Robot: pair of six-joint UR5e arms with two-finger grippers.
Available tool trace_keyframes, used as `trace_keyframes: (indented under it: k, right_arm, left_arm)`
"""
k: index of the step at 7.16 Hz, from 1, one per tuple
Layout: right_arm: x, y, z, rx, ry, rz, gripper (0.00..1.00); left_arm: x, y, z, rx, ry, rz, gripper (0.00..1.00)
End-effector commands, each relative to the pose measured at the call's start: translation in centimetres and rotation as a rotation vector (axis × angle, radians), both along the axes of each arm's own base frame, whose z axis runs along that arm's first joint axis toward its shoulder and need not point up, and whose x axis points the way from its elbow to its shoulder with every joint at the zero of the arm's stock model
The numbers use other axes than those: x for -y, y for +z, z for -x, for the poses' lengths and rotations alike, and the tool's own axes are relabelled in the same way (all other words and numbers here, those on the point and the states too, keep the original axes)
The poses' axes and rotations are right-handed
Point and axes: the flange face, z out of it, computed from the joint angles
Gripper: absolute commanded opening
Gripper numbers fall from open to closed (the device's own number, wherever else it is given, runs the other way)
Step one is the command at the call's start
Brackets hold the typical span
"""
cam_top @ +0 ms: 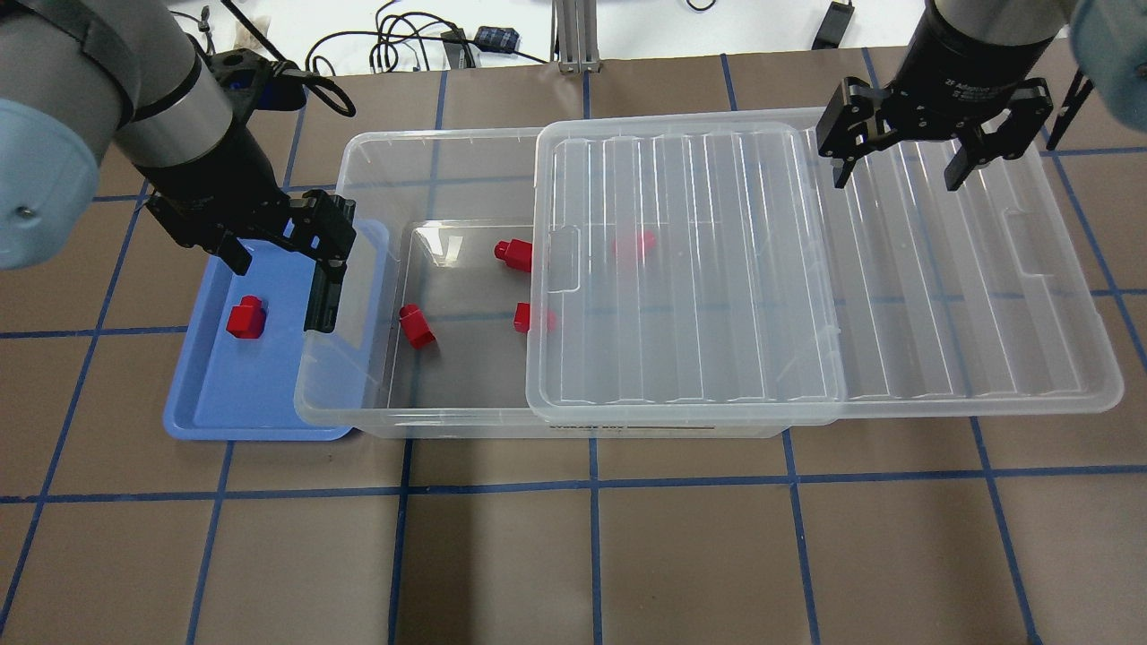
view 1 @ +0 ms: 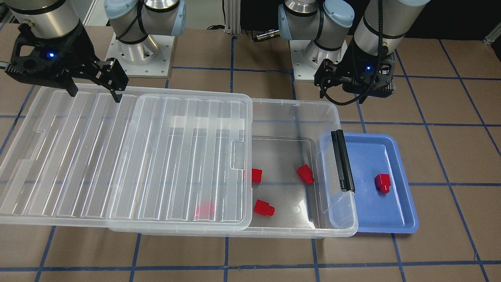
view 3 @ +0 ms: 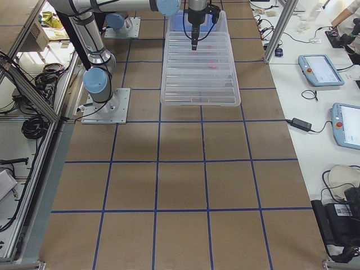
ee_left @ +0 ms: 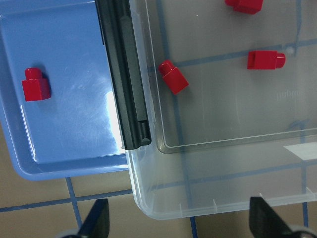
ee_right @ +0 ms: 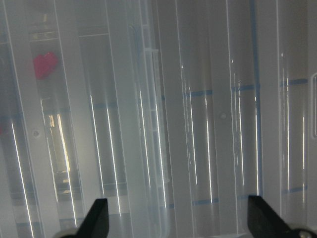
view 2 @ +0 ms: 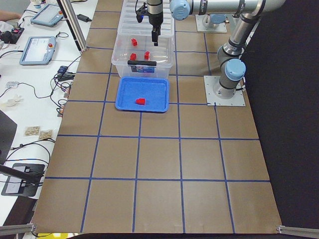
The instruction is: Place red block in blue tray from box
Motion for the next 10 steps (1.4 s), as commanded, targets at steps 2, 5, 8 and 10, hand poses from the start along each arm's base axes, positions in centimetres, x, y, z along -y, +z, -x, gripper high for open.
trace_keyframes:
  k: [2, 5, 8, 10]
  right_arm:
    - [1.0, -0.8, 15.9, 0.001, 0.011, -0.022, 1.0]
    - [2.0, -5.1, 27.4, 0.009, 0.089, -0.066, 1.0]
    - [4.4, -11.3, 33.0, 0.034, 0.123, -0.079, 1.0]
    - [4.7, -14.9, 33.2, 0.052, 0.11, -0.104, 1.0]
  left_arm:
    - [-0.2, 0.5, -0.1, -0.001, 0.003, 0.008, 1.0]
    - [-0.3, 0.5, 0.0, -0.015, 0.007, 0.009, 1.0]
    - [-0.3, 0.6, -0.4, -0.014, 0.014, 0.014, 1.0]
    - [-0.2, 0.5, -0.4, -0.015, 0.014, 0.011, 1.0]
